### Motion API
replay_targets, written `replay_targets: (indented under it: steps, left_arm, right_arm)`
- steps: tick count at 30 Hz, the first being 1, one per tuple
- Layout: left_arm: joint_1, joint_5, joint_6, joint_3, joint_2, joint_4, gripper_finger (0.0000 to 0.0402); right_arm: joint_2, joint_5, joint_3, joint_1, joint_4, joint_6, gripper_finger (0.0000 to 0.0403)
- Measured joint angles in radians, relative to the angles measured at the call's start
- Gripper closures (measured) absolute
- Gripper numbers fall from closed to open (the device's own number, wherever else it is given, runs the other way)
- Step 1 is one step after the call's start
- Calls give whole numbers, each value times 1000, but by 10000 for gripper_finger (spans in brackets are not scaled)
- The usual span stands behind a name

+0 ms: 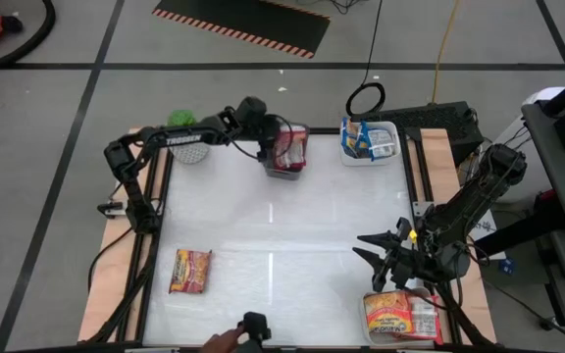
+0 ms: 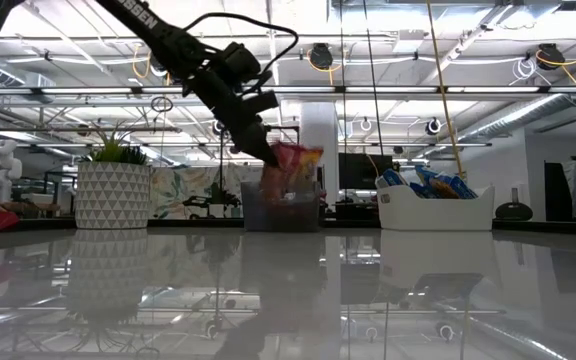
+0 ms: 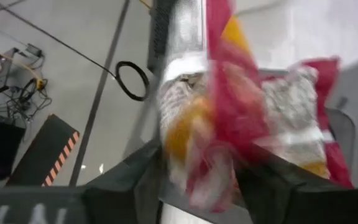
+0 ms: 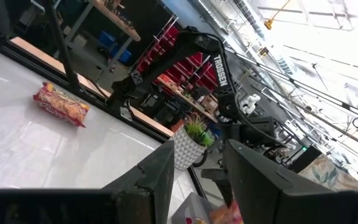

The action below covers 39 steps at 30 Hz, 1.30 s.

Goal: Sort Maruchan noodles
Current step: Put the right red noodle pack into the black bin, then put the red noodle pack into the black bin

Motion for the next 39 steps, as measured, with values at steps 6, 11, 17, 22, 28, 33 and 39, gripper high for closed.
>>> replay_targets:
  steps: [6,11,17,22,28,33,39]
  left_arm:
    - [26,-15,-112,0,0,103,133]
    - [25,-142,-181,0,0,143,120]
    - [-9,-285,-198,0,-43,101,119]
    - [-71,-340,-305,0,-135,-12,119]
    - [-175,-323,-526,2,-222,-273,119]
    - [-303,-361,-735,0,-241,-505,119]
    - [-511,-535,-983,0,-240,-663,119]
  right_arm:
    - [0,2,0,4,0,0,264]
    - [0,4,0,4,0,0,264]
    - [0,26,0,4,-2,0,264]
    - [0,106,0,5,-4,0,264]
    - [0,134,0,5,-4,17,264]
    - [0,132,0,4,30,125,264]
    - [0,132,0,4,93,200,264]
